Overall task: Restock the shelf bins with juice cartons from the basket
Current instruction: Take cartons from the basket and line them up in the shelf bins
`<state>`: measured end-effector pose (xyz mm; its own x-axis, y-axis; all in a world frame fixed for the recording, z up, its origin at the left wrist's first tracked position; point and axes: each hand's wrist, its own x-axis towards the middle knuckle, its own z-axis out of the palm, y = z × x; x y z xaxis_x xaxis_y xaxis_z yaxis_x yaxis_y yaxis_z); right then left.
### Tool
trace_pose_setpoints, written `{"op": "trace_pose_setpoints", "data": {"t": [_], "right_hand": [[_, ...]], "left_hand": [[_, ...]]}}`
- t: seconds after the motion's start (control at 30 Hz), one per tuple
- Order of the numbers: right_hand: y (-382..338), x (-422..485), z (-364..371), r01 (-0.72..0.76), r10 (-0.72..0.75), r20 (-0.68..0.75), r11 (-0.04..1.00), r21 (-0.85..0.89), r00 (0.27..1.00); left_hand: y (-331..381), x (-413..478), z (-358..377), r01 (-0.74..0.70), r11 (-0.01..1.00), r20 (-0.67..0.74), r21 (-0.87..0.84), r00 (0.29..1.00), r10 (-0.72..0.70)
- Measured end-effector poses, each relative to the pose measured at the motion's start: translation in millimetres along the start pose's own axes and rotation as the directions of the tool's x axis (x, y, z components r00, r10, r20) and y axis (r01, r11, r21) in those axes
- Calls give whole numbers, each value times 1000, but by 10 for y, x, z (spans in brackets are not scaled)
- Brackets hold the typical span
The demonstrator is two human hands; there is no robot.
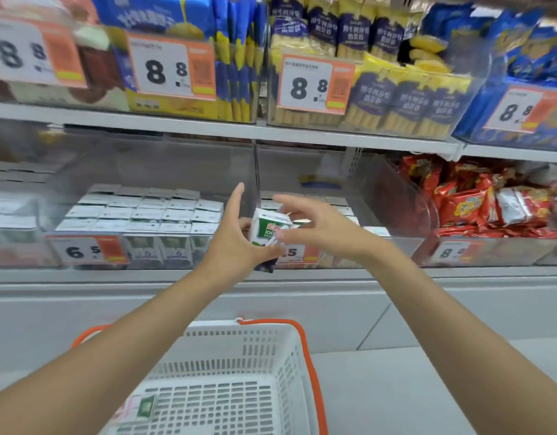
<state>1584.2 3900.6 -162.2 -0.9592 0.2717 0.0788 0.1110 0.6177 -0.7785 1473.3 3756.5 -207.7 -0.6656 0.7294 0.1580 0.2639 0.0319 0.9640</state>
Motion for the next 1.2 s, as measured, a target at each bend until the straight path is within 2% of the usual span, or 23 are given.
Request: {"op": "trace_pose_setpoints", "data": {"t": [0.07, 0.13, 0.2, 0.27, 0.37, 0.47, 0.53, 0.63, 0.7, 0.77, 0.83, 1.0, 1.07, 1.13, 1.2], "right_hand": [[-219, 135, 244, 46, -45, 43, 999, -13, 998], [-350, 252, 329, 84, -83, 25, 996, -30, 996], [-445, 442, 416, 96, -99, -45, 994, -51, 994], [-461, 670, 488, 68, -78, -180, 996, -60, 981], [-425, 1061, 627, 19, -82, -361, 985, -173, 929], [-336, 1449, 742, -99, -54, -467, 950, -296, 883], [-258, 1649, 796, -165, -13, -492, 934, -317, 871], [-89, 1884, 853, -177, 60, -357, 936, -305, 932], [24, 1991, 889, -201, 162, -180, 953, -226, 970], [106, 2055, 944, -253, 251, -33, 955, -154, 967], [188, 2097, 1025, -275, 289, 46, 940, -200, 956], [281, 2092, 1099, -262, 283, 49, 931, -255, 958], [196, 1992, 1112, -224, 229, -12, 940, -259, 973], [46, 1834, 1168, -147, 110, -135, 941, -305, 985], [-150, 1638, 1307, -59, 0, -178, 945, -322, 984]], "left_hand": [[-35, -26, -206, -42, 999, -45, 10, 998, 43], [-82, -4, -384, -77, 996, -65, 45, 995, 80], [-145, 34, -680, -93, 984, -63, 149, 993, 104], [-232, 112, -998, -75, 935, -44, 347, 994, 96], [-433, 259, -1460, -85, 729, 2, 679, 994, 113], [-593, 436, -1727, -177, 539, 109, 824, 982, 156], [-677, 534, -1808, -182, 452, 168, 873, 983, 70], [-792, 576, -1839, -152, 395, 198, 906, 977, -79], [-823, 551, -1824, -170, 347, 204, 922, 977, -64], [-818, 536, -1807, -172, 324, 195, 930, 980, -40], [-810, 536, -1788, -167, 322, 188, 932, 981, -36], [-765, 517, -1802, -161, 350, 195, 923, 979, -63], [-731, 478, -1804, -153, 369, 176, 917, 984, -29], [-696, 410, -1830, -173, 351, 138, 920, 983, 123], [-689, 267, -1867, -242, 328, 118, 913, 927, 355]]}}
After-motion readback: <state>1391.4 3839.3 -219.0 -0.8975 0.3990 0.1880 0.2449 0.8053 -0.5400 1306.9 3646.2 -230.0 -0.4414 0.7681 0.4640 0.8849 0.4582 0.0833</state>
